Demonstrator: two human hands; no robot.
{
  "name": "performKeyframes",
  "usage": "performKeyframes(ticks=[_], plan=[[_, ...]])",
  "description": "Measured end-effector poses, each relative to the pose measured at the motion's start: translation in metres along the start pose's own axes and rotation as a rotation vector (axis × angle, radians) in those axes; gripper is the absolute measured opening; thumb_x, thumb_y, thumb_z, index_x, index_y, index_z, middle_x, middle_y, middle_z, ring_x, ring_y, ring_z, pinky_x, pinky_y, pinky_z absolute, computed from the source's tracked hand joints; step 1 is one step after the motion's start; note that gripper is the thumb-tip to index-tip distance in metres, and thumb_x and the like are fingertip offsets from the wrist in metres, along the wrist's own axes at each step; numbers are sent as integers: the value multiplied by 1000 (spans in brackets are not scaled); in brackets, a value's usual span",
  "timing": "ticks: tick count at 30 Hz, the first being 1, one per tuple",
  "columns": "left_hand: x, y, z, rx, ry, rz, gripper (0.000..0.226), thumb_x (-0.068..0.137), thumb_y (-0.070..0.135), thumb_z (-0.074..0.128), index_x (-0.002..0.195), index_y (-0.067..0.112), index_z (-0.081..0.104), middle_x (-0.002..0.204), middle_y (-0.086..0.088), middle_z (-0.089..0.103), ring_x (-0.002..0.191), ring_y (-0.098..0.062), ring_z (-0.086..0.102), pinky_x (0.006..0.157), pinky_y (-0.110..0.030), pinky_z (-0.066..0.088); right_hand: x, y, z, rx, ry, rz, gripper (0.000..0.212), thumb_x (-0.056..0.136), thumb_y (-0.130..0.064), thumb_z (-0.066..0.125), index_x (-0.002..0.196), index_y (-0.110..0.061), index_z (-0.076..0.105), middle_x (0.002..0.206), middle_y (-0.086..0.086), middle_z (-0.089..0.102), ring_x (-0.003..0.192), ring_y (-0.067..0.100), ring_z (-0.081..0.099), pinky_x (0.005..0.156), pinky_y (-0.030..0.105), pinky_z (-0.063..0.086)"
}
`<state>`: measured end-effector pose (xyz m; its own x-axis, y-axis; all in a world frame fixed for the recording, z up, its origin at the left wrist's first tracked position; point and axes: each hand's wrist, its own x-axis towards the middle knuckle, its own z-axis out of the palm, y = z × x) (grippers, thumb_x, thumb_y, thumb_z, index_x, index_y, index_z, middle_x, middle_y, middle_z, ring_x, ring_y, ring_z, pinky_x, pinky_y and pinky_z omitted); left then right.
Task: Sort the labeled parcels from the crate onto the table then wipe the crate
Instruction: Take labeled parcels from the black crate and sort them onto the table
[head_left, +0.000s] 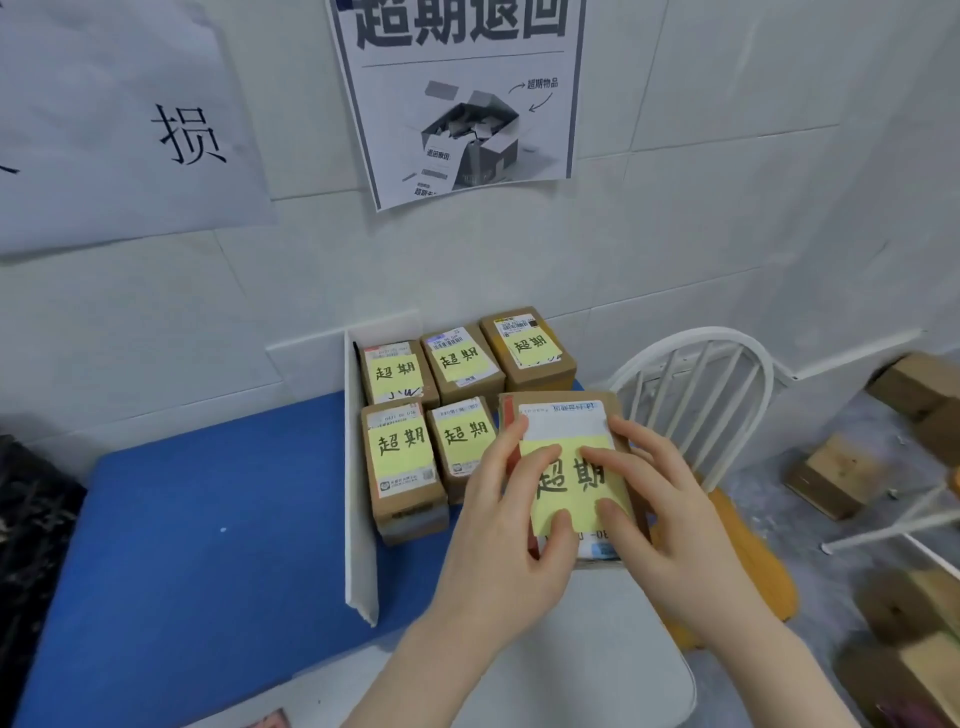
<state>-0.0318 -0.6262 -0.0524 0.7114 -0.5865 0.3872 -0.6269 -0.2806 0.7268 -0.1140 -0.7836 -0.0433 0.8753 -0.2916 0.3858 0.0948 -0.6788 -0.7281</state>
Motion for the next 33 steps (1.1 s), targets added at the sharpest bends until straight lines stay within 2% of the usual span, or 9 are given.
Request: performKeyframes(ticks=[5, 9, 13, 17, 19, 22, 25, 29, 33], plan=[[40, -17, 43, 91, -38, -61, 52, 85, 40, 49, 135, 27, 45, 152, 17, 12, 139, -7, 22, 102, -29, 44, 33, 58, -7, 20, -69, 42, 38, 89, -9, 57, 123, -25, 60, 144, -18, 34, 132, -4, 34, 86, 2, 41], [71, -45, 77, 159, -86, -139, 50, 88, 38, 48, 136, 24, 42, 153, 11, 13, 138, -9, 25, 104, -31, 42, 61, 112, 2, 56, -128, 34, 40, 90, -8, 58, 125, -27, 58, 145, -17, 32, 134, 1, 32, 87, 5, 44], [90, -79, 102, 362, -120, -174, 51, 88, 39, 45, 134, 18, 47, 152, -4, 26, 132, -22, 39, 111, -49, 30, 89, 157, 23, 68, -207, 40, 48, 85, 0, 59, 125, -25, 57, 145, -14, 31, 132, -3, 34, 89, 6, 42], [97, -109, 115, 504, -168, -233, 50, 89, 36, 41, 134, 16, 46, 151, -10, 30, 138, -27, 33, 114, -60, 13, 107, 185, 49, 85, -308, 48, 49, 84, 0, 59, 126, -24, 57, 146, -10, 32, 129, -11, 32, 88, 2, 38], [98, -119, 120, 548, -212, -280, 50, 90, 35, 36, 136, 16, 45, 152, -11, 30, 141, -32, 29, 117, -58, 9, 117, 194, 59, 76, -352, 61, 46, 85, -3, 59, 126, -25, 58, 145, -10, 34, 127, -12, 33, 91, 9, 43], [99, -126, 125, 583, -241, -372, 53, 93, 36, 28, 141, 20, 41, 156, -8, 26, 146, -34, 17, 119, -56, 6, 129, 202, 68, 65, -409, 65, 42, 88, -9, 59, 127, -24, 58, 144, -12, 34, 125, 0, 42, 93, 19, 47], [99, -129, 127, 602, -245, -398, 52, 94, 36, 25, 143, 23, 38, 159, -5, 22, 148, -32, 10, 118, -54, 0, 136, 207, 69, 76, -451, 61, 41, 92, -13, 59, 131, -26, 56, 145, -15, 32, 115, 9, 51, 88, 18, 46], [99, -126, 130, 629, -261, -432, 52, 96, 36, 23, 147, 26, 31, 161, -1, 15, 149, -31, 6, 117, -58, 3, 138, 210, 70, 79, -472, 67, 43, 93, -14, 58, 133, -29, 53, 146, -16, 28, 128, 1, 40, 93, 13, 43], [103, -121, 122, 592, -307, -482, 52, 98, 36, 24, 150, 31, 25, 163, 5, 3, 149, -27, -3, 119, -52, -5, 140, 208, 70, 43, -496, 69, 44, 93, -14, 58, 134, -29, 52, 146, -14, 27, 126, 4, 42, 89, 11, 40]])
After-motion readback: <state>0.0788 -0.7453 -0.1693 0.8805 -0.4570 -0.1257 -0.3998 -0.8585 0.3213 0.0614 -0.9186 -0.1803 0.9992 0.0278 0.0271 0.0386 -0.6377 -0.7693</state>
